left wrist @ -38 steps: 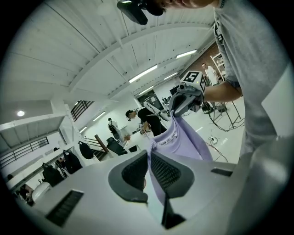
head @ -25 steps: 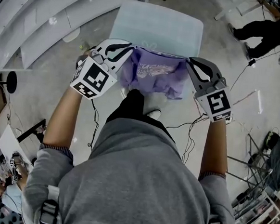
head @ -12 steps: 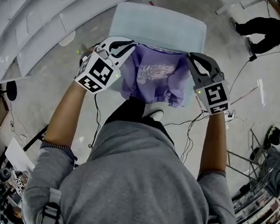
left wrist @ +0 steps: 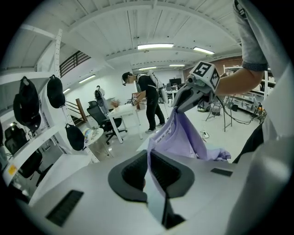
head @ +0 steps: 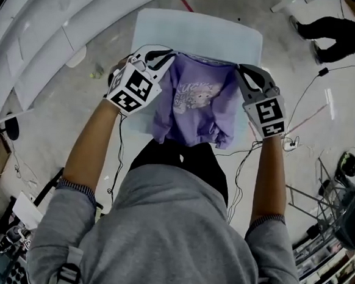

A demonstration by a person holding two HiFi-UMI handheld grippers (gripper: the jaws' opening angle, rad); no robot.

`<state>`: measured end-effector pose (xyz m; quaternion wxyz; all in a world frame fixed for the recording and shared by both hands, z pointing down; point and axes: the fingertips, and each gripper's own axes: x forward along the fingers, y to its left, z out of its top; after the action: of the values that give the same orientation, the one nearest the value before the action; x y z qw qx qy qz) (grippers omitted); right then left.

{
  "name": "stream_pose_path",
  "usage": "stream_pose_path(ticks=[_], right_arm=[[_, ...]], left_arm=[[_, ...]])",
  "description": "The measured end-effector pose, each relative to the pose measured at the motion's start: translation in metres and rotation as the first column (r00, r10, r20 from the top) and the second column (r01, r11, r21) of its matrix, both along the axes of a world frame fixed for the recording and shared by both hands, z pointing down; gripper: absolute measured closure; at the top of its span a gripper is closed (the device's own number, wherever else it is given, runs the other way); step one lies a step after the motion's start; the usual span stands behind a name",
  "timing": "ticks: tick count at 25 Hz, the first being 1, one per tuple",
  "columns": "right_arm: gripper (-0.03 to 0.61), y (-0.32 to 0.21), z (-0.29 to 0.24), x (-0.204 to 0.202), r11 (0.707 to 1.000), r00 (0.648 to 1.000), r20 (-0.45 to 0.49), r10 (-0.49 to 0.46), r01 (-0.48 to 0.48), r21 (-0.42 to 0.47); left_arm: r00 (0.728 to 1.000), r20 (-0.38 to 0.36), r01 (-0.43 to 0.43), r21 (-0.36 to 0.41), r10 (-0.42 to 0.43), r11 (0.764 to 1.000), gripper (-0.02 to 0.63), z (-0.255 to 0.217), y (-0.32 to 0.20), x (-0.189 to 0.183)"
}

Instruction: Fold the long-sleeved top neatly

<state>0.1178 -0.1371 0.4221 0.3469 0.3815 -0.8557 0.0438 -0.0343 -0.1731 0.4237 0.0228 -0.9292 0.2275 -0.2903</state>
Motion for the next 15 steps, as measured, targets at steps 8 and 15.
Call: stream_pose_path(ticks=[8,15], right_arm=[[0.540,-0.064,0.093,0.008,0.995,0.999,-0.006,-0.031,0.031,-0.090],[0.540,-0.113,0.178,0.015,0.989,1.000,0.005,-0.024,0.024,-0.148]], left_arm=[[0.997,0.026,0.074,-0.100,-0.071,0.992,0.577,0.095,-0.061,0.005],[0.988,0.076,0.147,-0.151,-0.137,0.978,0.577,0.178,-0.105,0.009]])
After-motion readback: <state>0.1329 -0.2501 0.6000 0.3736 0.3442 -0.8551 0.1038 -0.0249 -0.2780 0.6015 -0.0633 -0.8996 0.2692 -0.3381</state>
